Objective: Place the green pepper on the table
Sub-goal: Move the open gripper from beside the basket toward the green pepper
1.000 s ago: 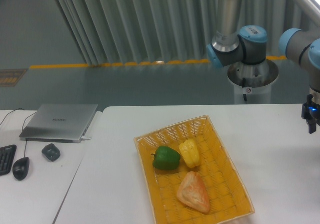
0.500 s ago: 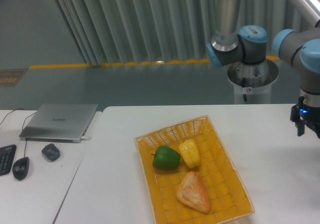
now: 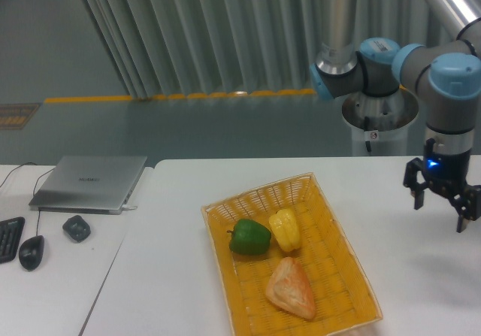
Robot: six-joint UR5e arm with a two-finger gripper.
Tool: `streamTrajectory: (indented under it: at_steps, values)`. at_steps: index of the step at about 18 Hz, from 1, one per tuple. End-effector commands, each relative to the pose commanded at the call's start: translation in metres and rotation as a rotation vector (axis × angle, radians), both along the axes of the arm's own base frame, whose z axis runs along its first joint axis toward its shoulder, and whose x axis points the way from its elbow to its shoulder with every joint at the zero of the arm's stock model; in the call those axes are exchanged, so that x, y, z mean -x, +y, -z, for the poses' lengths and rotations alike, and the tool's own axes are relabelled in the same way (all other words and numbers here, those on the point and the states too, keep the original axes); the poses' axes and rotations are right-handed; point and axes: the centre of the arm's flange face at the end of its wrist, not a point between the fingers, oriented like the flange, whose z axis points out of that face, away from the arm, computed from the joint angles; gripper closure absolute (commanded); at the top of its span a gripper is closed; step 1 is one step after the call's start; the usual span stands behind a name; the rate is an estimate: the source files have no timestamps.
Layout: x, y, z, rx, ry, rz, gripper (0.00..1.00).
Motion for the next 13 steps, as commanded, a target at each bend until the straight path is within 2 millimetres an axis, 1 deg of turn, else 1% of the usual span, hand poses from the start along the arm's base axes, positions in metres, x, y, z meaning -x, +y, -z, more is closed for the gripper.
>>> streamTrajectory:
  at_steps: [2, 6, 7, 9, 11, 13]
  values:
    - [-0.005, 0.005, -0.006, -0.025, -0.016, -0.061, 0.0]
    - [-0.028, 0.02, -0.029, -0.073, -0.026, -0.139, 0.0]
    - [-0.034, 0.023, -0.031, -0.081, -0.034, -0.174, 0.0]
    - [-0.05, 0.037, -0.034, -0.101, -0.056, -0.254, 0.0]
    - [-0.067, 0.051, -0.034, -0.111, -0.06, -0.272, 0.0]
    - [-0.082, 0.058, -0.036, -0.117, -0.067, -0.275, 0.0]
